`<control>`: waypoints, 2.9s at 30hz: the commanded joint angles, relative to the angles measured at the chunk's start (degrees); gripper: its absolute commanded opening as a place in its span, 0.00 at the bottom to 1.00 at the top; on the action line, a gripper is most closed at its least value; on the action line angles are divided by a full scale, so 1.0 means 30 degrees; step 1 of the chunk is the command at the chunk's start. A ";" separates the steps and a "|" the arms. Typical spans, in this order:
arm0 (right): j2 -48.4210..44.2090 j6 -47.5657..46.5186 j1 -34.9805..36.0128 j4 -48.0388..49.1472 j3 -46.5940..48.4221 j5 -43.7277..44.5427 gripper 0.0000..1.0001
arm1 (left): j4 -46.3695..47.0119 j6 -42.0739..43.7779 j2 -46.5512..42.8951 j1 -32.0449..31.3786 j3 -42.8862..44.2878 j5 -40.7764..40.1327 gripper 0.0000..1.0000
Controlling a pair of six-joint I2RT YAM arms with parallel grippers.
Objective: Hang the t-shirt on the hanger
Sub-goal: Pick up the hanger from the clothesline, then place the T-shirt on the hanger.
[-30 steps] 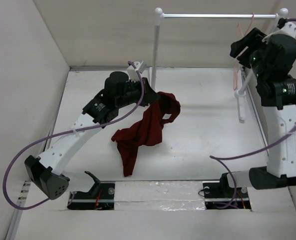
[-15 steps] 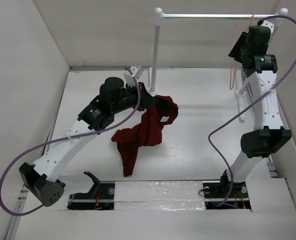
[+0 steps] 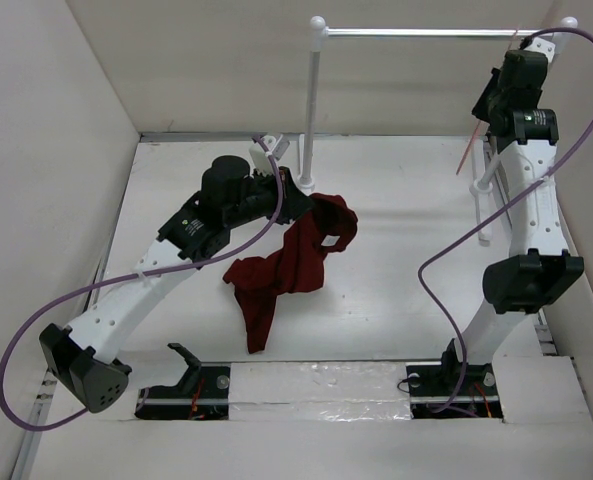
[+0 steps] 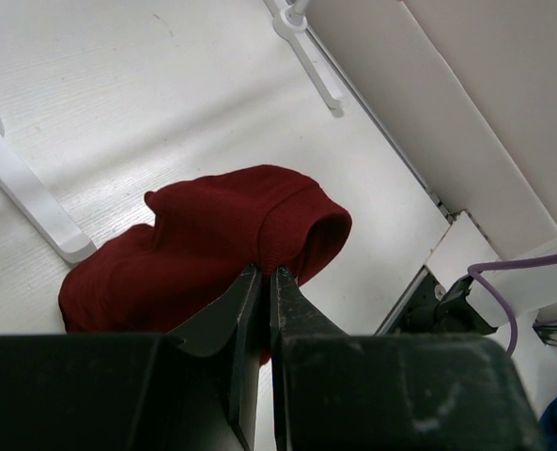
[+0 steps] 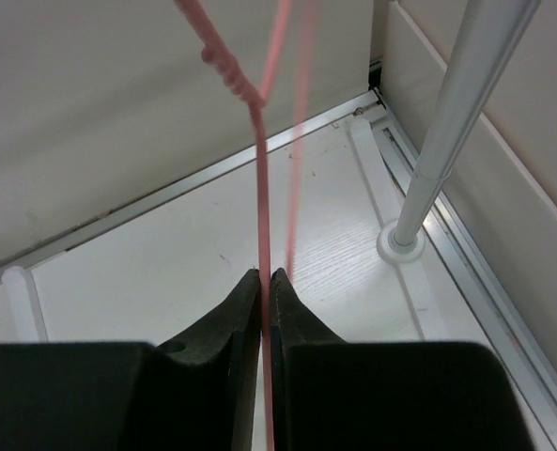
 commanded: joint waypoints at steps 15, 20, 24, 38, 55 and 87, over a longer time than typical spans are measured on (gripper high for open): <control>-0.4024 -0.0558 -0.0844 0.3945 -0.1690 -0.6533 0.00 | 0.0760 0.0251 0.0674 -0.0056 0.2145 -0.0454 0.00; -0.5666 -0.0265 -0.1020 0.4472 -0.3947 -0.8756 0.00 | 0.0759 0.0369 0.1113 -0.0056 0.2732 -0.0690 0.00; -0.6694 0.0321 -0.1196 0.4794 -0.5706 -1.0224 0.00 | 0.0789 0.0427 0.1406 -0.0056 0.2937 -0.0923 0.00; -1.3165 0.1435 0.1055 0.3102 -1.2066 -1.4325 0.00 | 0.1433 0.0281 0.4040 0.1084 0.4723 -0.1246 0.00; -1.9996 0.2490 0.4224 -0.5108 -1.3763 -1.6703 0.00 | 0.0964 -0.0567 0.8409 0.2024 0.9763 -0.1277 0.00; -1.3522 0.5212 1.1461 0.6282 -1.6781 -0.9877 0.00 | 0.3776 -0.2763 0.3343 0.1174 0.3968 0.2884 0.00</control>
